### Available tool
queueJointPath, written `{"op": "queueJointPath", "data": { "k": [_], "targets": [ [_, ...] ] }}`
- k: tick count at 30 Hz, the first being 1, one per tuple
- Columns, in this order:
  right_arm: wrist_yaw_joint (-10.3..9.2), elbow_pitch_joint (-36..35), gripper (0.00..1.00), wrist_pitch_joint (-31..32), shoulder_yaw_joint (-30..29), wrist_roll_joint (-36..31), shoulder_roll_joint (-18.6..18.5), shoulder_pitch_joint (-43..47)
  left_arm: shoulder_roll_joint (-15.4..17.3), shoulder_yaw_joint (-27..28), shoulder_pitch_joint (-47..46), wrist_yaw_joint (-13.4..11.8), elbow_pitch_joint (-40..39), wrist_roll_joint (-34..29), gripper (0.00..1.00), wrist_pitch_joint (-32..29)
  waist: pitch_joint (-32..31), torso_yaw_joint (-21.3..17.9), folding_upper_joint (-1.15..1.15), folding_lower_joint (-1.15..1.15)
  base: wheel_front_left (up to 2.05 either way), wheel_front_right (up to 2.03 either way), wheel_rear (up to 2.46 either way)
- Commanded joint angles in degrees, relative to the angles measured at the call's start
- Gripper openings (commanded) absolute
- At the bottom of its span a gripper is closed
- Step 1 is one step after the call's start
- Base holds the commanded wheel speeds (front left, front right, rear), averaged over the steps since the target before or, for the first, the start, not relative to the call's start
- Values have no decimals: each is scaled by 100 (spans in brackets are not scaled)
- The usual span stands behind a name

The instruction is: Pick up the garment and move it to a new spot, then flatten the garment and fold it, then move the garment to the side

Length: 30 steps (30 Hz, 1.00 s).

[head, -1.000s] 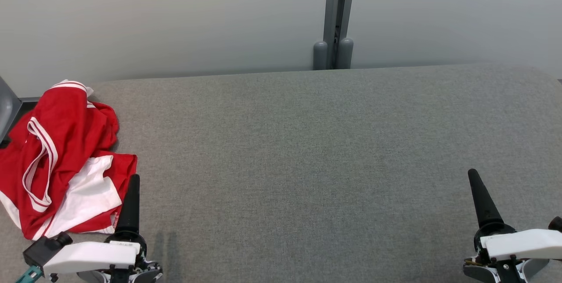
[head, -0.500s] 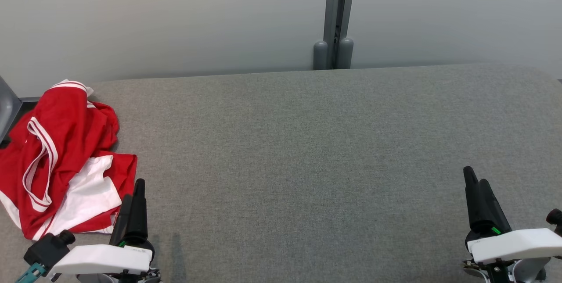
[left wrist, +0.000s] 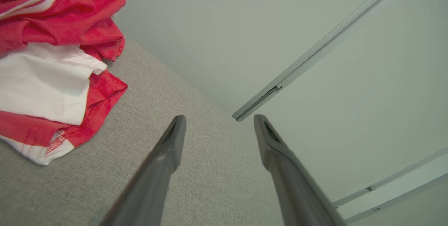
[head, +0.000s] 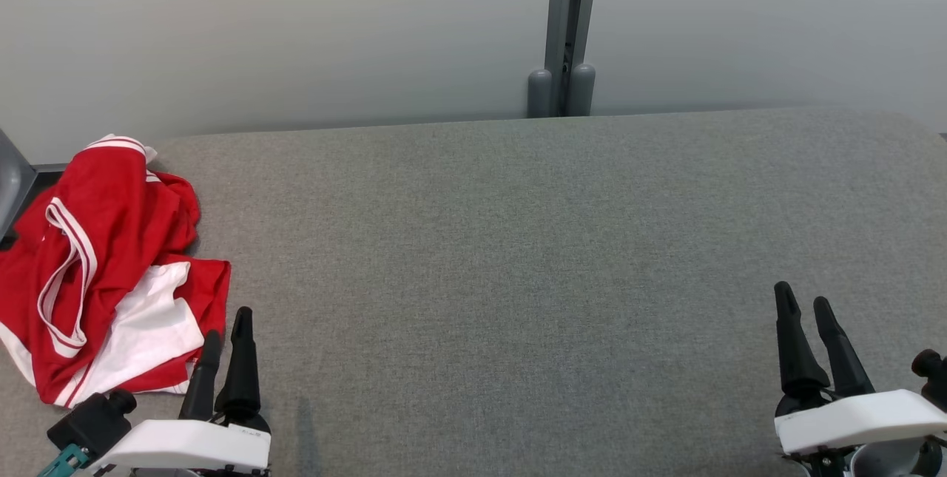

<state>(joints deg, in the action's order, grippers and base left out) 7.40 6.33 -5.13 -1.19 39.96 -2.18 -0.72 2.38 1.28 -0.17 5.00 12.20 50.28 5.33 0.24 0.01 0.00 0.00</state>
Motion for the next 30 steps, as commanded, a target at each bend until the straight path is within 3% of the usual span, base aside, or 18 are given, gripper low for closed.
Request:
{"op": "queueJointPath", "data": {
  "k": [1, 30],
  "targets": [
    [11, -108, 100, -79, 11, -209, -56, -25, 45, -11, -8, -10, -80, -180, 100, 53, 2, 0, 0, 0, 0, 0, 0],
    [12, -385, 100, -531, 174, -2099, -74, 110, 55, -142, 158, -86, -131, -1938, 100, 499, 11, 20, 0, 0, 0, 0, 0]
  ]
}}
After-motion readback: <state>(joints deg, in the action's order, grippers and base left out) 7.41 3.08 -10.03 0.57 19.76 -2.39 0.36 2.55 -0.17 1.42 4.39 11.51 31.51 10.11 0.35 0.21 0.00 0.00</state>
